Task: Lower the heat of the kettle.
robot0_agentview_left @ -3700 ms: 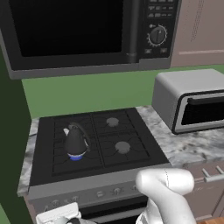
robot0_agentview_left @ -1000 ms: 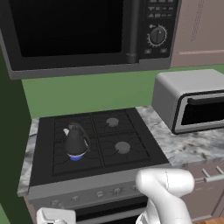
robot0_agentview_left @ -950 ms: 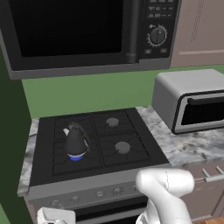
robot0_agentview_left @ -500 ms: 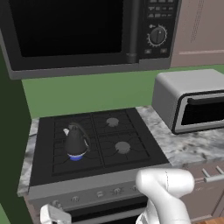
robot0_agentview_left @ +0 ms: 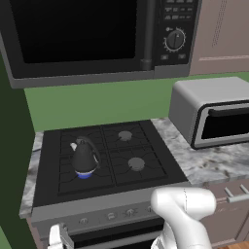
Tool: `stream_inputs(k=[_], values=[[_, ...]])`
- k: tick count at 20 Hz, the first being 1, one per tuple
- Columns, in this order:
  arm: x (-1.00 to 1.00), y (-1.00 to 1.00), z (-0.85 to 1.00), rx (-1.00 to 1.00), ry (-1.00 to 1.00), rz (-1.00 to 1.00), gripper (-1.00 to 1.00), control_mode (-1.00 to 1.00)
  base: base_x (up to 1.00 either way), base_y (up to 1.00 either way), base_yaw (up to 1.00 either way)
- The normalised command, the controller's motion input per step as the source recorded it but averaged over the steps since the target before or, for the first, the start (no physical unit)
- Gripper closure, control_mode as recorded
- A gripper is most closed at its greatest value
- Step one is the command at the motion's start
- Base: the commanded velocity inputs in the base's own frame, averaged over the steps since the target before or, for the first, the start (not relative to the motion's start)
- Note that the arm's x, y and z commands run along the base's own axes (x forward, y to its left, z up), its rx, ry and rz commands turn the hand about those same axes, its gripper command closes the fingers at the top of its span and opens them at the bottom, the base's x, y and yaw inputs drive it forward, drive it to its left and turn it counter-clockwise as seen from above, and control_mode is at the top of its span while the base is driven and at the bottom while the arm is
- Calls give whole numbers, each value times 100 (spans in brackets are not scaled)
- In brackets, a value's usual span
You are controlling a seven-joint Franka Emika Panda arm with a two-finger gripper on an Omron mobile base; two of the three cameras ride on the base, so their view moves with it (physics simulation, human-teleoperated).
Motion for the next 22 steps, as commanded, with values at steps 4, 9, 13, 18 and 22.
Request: stream_inputs(k=[4, 9, 13, 18, 22], values=[[46, 0, 28, 35, 12, 0, 100, -100, 0, 0, 0], [49, 0, 24, 36, 13, 0, 100, -100, 0, 0, 0], [51, 0, 24, 38, 13, 0, 100, -100, 0, 0, 0], [53, 0, 28, 40, 13, 0, 100, -100, 0, 0, 0], [54, 0, 30, 40, 14, 0, 100, -100, 0, 0, 0]])
